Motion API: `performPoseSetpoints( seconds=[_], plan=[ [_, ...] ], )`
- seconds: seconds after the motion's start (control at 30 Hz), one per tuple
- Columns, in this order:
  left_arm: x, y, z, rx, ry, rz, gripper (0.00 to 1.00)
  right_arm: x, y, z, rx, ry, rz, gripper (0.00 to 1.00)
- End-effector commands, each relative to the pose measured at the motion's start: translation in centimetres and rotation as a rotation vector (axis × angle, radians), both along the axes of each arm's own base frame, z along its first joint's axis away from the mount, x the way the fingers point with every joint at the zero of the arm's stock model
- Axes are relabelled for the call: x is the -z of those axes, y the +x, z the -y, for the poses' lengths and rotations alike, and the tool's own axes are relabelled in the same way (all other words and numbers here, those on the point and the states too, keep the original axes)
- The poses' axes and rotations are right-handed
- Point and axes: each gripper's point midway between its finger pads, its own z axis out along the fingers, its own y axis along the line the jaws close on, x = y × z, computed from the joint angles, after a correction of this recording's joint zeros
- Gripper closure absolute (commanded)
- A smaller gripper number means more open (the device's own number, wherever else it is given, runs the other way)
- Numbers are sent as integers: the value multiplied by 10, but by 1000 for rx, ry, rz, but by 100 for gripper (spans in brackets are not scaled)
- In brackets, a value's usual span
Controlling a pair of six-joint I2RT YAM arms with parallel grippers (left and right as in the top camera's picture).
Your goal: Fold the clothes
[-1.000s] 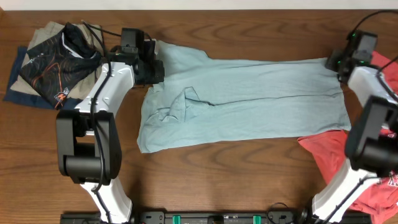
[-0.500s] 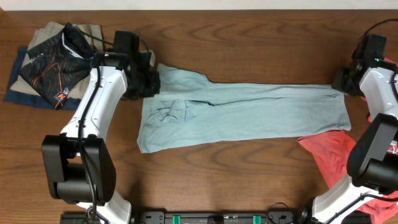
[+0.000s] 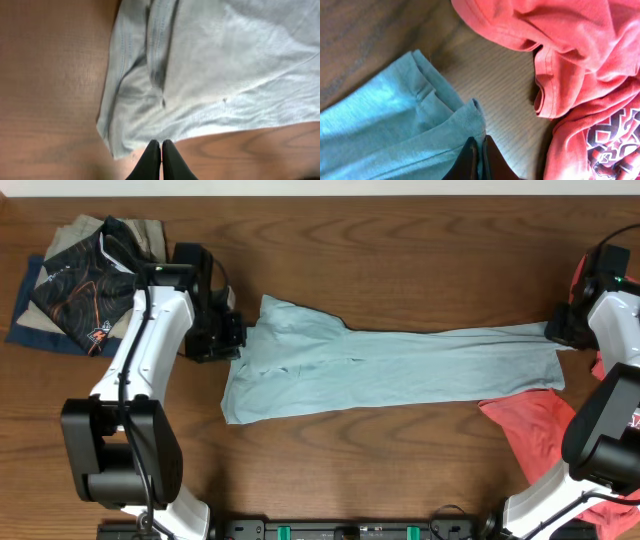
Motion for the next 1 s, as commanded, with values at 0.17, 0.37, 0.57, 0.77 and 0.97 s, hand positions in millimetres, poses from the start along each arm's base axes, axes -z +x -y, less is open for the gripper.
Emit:
performPoseSetpoints(
  seconds=[0.17, 0.37, 0.57, 0.77, 0.97],
  plan=[
    [-4, -19, -2, -15, 12, -75, 94, -8, -16, 7, 5, -19, -42, 89],
    [-2, 4, 0, -13, 7, 23, 50, -6, -21, 4, 7, 4, -59, 76],
    [3, 41, 14, 18, -10, 171, 28, 2, -8, -30, -38, 205, 10, 61],
    [17, 76, 26, 42, -20, 279, 25, 4, -10, -43, -48, 278, 8, 49],
    [42, 113, 30, 42, -30, 367, 25, 5, -17, -46, -44, 289, -20, 47]
  ],
)
